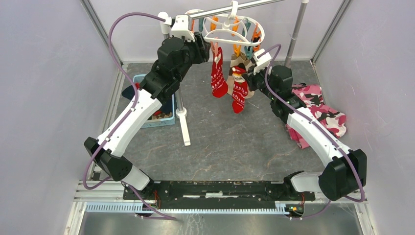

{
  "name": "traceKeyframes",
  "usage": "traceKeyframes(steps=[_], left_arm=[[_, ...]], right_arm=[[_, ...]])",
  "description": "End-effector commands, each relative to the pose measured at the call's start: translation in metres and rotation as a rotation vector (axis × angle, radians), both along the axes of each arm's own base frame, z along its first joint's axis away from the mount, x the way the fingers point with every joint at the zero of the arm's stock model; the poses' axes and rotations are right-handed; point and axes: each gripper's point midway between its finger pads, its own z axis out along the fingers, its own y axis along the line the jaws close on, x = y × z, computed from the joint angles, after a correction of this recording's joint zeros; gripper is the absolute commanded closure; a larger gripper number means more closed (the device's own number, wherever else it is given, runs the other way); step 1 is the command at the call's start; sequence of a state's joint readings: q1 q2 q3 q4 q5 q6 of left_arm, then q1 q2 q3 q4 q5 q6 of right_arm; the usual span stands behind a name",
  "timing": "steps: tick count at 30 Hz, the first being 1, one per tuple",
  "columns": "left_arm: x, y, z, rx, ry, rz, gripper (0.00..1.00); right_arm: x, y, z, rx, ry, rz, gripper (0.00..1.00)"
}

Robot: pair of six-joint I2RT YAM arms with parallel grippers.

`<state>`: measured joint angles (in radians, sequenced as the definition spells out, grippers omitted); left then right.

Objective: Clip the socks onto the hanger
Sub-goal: Open the clamp at the hanger.

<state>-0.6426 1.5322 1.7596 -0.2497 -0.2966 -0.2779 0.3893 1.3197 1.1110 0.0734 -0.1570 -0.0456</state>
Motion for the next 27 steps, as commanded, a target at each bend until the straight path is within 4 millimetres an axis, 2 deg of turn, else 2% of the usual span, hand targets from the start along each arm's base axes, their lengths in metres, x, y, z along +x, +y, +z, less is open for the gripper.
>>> traceKeyframes(steps=[1,14,22,27], left_arm=[[0.003,0.001,0.034,-0.012,-0.106,-0.002,0.43],[0.010,0.002,0.037,0.002,-0.132,0.021,0.44],[0.013,0.011,0.037,0.027,-0.138,0.069,0.48],[0.011,0.012,0.039,0.027,-0.145,0.070,0.55]], right_arm=[[0.004,-0.001,0.034,0.045,-0.068,-0.006,1.00],[0.006,-0.006,0.033,0.042,-0.066,-0.015,1.00],[0.008,-0.006,0.031,0.040,-0.058,-0.017,1.00],[0.009,-0.007,0.030,0.039,-0.055,-0.018,1.00]])
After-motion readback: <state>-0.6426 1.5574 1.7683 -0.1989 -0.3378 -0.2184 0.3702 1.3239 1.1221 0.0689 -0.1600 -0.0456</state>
